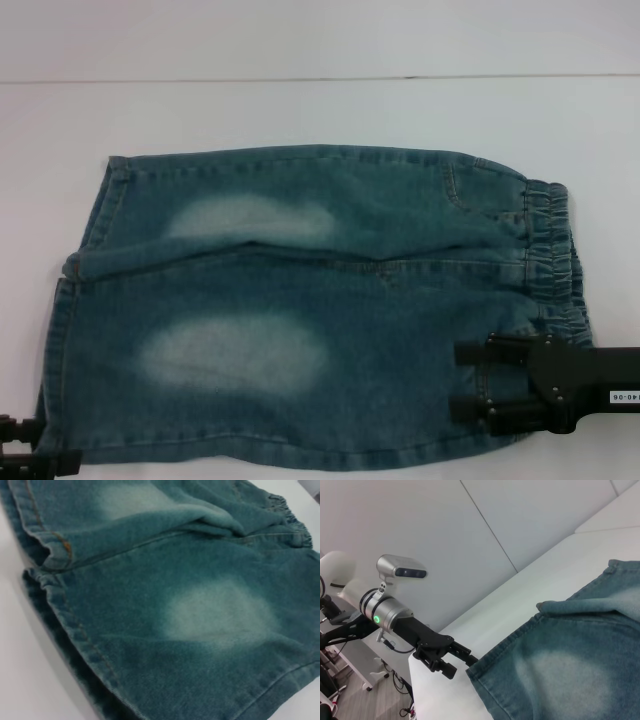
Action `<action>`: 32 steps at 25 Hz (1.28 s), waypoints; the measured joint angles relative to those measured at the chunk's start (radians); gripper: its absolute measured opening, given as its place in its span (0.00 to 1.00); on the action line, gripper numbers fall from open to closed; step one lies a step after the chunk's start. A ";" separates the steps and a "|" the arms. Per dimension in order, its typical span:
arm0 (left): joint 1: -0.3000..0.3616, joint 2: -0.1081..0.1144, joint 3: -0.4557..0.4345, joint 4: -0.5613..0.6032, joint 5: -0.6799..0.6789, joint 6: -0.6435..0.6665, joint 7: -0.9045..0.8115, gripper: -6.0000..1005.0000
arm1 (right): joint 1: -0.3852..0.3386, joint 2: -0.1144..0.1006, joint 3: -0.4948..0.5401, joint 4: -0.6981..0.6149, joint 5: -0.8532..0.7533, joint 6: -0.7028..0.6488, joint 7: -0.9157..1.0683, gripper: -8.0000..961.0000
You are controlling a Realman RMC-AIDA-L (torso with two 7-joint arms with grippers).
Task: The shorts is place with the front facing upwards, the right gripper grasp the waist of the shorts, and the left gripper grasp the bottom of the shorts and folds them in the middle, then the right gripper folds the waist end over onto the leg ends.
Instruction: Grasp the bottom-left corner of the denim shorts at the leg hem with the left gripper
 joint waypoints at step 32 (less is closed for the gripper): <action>-0.025 -0.005 0.004 0.005 0.038 0.012 -0.015 0.86 | -0.002 0.000 -0.002 0.000 0.000 0.009 0.002 0.92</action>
